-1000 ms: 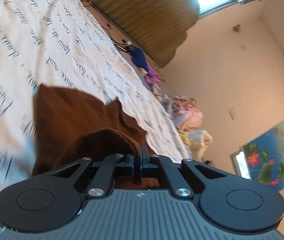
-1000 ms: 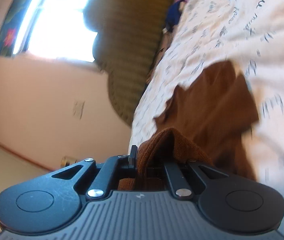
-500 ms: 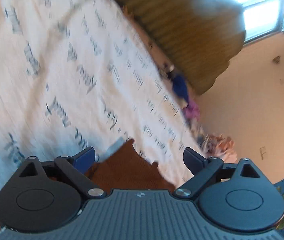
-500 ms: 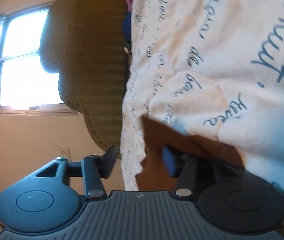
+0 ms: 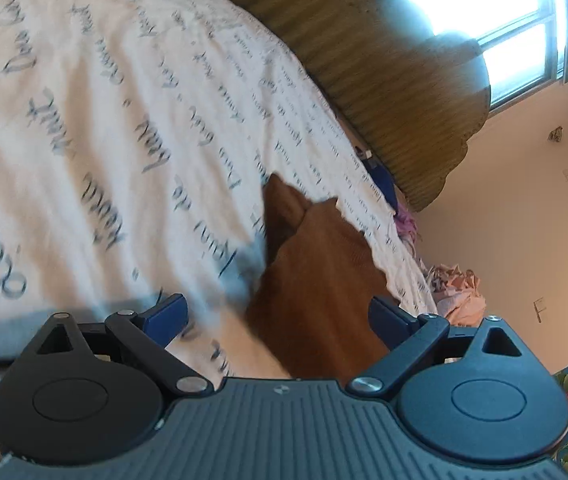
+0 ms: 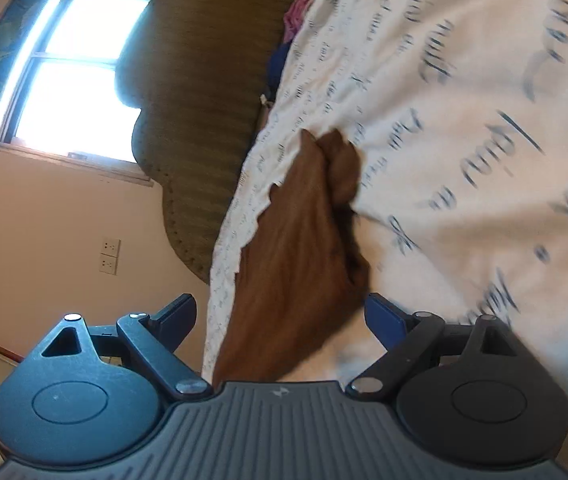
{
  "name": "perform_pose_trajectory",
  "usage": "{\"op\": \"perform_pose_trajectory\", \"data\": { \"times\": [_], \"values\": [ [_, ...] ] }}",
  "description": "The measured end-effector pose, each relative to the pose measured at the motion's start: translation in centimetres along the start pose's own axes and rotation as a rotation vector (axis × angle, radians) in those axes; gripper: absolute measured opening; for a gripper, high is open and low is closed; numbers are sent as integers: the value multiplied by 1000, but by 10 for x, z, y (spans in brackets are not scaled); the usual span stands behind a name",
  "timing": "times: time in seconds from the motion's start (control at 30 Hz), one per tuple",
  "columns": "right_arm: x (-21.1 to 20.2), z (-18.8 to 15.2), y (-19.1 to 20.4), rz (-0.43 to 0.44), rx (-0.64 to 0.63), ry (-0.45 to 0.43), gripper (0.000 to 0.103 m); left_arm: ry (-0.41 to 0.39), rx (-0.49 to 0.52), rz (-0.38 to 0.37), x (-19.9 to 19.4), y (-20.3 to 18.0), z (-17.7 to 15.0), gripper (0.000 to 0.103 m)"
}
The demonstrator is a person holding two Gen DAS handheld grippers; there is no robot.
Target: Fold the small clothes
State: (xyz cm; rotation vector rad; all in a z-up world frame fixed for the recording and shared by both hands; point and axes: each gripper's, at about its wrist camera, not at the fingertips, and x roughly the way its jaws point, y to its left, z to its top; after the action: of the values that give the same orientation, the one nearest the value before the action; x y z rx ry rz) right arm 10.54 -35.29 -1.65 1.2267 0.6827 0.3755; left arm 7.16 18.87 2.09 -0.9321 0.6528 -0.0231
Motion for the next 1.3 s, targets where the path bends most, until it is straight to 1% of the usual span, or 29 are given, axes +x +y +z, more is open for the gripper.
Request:
{"op": "perform_pose_trajectory", "data": {
  "times": [0.03, 0.1, 0.13, 0.2, 0.27, 0.33, 0.4, 0.43, 0.47, 0.5, 0.53, 0.57, 0.63, 0.67, 0.73, 0.8, 0.87, 0.97, 1.03, 1.13, 1.2, 1.27, 1.3],
  "values": [
    [-1, -8, -4, 3, -1, 1, 91, 12, 6, -1, 3, 2, -7, 93],
    [0, -15, -4, 14, -2, -8, 91, -9, 45, -21, 7, 0, -16, 94],
    [3, -15, -2, 16, -3, -8, 91, -6, 41, -32, 11, -1, -16, 94],
    [18, -12, 3, 19, -16, -3, 92, -4, 19, -59, 25, -4, -13, 96],
    [36, -8, 7, -3, -26, -3, 91, -2, 9, -52, 40, -10, -10, 96],
    [55, -3, 12, -24, -26, -35, 91, 5, 23, -68, 52, -18, -7, 94],
    [70, 3, 14, -49, -23, -59, 90, 11, 33, -30, 66, -24, -5, 91],
    [78, 6, 15, -60, -26, -72, 89, 5, 45, -17, 70, -26, -5, 87],
    [84, 8, 17, -69, -35, -81, 79, -1, 57, -1, 74, -29, -3, 82],
    [90, 10, 18, -85, -47, -75, 40, 3, 62, 12, 76, -32, -2, 51],
    [96, 11, 18, -99, -46, -61, 13, 24, 69, 32, 81, -33, 1, 7],
    [101, 11, 15, -102, -40, -49, 8, 53, 72, 64, 87, -34, 3, 9],
    [103, 10, 14, -99, -52, -56, 8, 54, 97, 85, 90, -39, 5, 8],
    [102, 10, 16, -89, -58, -52, 8, 43, 119, 81, 87, -45, 6, 8],
    [96, 11, 25, -67, -66, -59, 8, 27, 150, 54, 75, -58, 9, 8],
    [87, 11, 38, -40, -89, -59, 7, 25, 161, 3, 56, -70, 12, 8],
    [75, 8, 51, -17, -123, -48, 7, 38, 172, -25, 36, -79, 12, 8],
    [47, -8, 62, 24, -152, -21, 7, 69, 165, -59, 0, -78, 4, 8],
    [22, -25, 60, 36, -154, 2, 7, 100, 156, -66, -26, -63, -8, 8],
    [-17, -53, 41, 19, -112, 38, 7, 174, 129, -9, -60, -23, -32, 8],
    [-42, -76, 22, -16, -83, 68, 8, 229, 108, 53, -70, 7, -49, 10],
    [-54, -97, 6, -79, -64, 105, 10, 263, 88, 113, -70, 35, -62, 14],
    [-57, -105, -1, -116, -55, 123, 11, 256, 74, 92, -73, 44, -64, 20]
  ]
}}
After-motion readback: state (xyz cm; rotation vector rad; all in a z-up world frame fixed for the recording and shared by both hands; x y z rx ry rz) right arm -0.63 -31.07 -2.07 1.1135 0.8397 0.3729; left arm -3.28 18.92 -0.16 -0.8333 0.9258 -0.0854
